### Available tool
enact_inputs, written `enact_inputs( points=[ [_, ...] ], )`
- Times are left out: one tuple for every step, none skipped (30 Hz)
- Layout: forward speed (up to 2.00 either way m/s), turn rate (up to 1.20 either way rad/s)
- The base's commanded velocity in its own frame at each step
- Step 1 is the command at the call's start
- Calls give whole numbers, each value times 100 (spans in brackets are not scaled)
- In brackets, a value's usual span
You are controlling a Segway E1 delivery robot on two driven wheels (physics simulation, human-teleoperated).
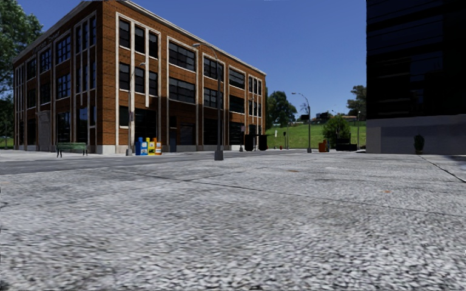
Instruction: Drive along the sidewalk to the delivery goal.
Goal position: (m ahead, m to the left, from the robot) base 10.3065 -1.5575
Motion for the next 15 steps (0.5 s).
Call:
enact_inputs(
  points=[
    [189,-66],
    [189,-66],
    [189,-66],
    [189,-66],
    [189,-66],
    [189,-64],
    [189,-62],
    [189,-58],
    [189,-10],
    [200,0],
    [200,0],
    [200,0],
    [200,0],
    [200,0],
    [200,0]
  ],
)
